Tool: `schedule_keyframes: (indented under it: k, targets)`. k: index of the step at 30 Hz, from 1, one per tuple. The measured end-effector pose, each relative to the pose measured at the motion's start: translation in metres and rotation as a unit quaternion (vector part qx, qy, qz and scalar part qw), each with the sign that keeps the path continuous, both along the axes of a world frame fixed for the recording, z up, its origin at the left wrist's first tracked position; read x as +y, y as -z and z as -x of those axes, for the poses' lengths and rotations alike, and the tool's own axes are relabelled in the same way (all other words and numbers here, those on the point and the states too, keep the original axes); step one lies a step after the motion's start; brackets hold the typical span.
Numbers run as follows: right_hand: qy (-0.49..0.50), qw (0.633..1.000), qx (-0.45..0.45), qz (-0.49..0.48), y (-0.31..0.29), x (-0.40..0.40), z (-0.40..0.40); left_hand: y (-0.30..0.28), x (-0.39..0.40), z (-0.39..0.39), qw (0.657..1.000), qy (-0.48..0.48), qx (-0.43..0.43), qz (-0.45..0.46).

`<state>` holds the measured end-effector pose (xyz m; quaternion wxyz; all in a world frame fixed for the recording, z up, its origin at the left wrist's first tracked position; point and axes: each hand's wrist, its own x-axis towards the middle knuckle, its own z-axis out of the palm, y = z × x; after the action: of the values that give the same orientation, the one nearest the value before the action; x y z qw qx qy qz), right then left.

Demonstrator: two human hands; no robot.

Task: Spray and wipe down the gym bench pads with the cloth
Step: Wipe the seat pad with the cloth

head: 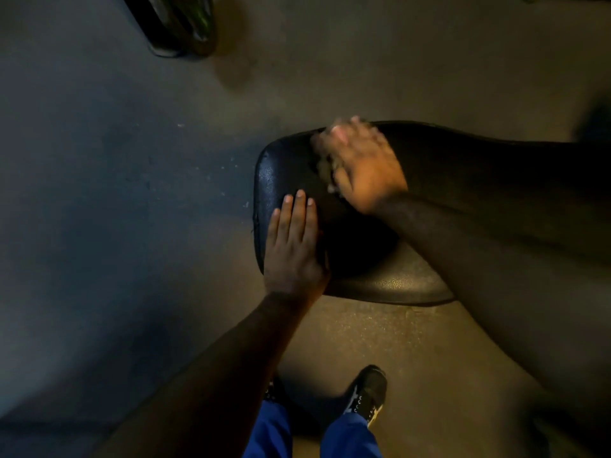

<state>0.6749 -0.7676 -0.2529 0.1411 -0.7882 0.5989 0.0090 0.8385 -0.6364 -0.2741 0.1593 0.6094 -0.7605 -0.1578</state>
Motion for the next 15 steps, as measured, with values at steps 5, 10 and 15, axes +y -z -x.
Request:
schedule_keyframes:
  k: [5, 10, 15]
  targets:
    - [0.042, 0.998, -0.035, -0.007, -0.003, 0.016, -0.027, -0.007, 0.0, 0.005, 0.999, -0.019, -0.006, -0.026]
    - [0.181, 0.983, 0.016, -0.017, 0.0, 0.021, 0.056, -0.014, -0.013, 0.037, 0.998, -0.024, 0.029, -0.044]
    - [0.023, 0.999, -0.031, -0.022, 0.002, 0.029, 0.04, -0.005, -0.019, 0.061, 0.998, -0.035, -0.021, -0.038]
